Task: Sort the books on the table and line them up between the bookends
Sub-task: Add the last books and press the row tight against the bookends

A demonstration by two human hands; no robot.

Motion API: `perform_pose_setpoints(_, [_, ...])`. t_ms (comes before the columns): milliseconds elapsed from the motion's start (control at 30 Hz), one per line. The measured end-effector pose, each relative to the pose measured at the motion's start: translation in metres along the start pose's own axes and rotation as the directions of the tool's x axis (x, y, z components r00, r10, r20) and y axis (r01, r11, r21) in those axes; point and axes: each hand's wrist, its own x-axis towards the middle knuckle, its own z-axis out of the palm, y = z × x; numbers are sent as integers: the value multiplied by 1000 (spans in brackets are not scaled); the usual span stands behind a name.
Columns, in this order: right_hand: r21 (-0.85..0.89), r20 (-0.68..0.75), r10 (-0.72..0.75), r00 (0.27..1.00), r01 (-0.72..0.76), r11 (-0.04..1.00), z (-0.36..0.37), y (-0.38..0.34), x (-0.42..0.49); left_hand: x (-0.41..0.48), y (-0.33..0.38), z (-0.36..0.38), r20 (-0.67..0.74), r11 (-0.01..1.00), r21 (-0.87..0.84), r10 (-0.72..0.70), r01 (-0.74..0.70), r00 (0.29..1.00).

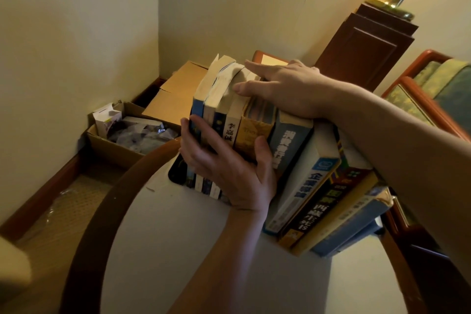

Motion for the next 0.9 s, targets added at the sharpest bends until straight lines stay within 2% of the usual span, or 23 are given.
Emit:
perform_pose_setpoints(267, [18,12,10,1000,-11,1000,1,0,-1,3,-4,3,-25,999,22,24,-23,999])
perform_pose_setpoints(467, [27,10,1,1000,-2,1000,1,1,-4,1,-1,1,9,998,59,9,-9,1000])
perform_pose_setpoints(900, [17,16,-9,1000,8,1000,1,2,0,2,2,0,-12,999,49,-20,21,1000])
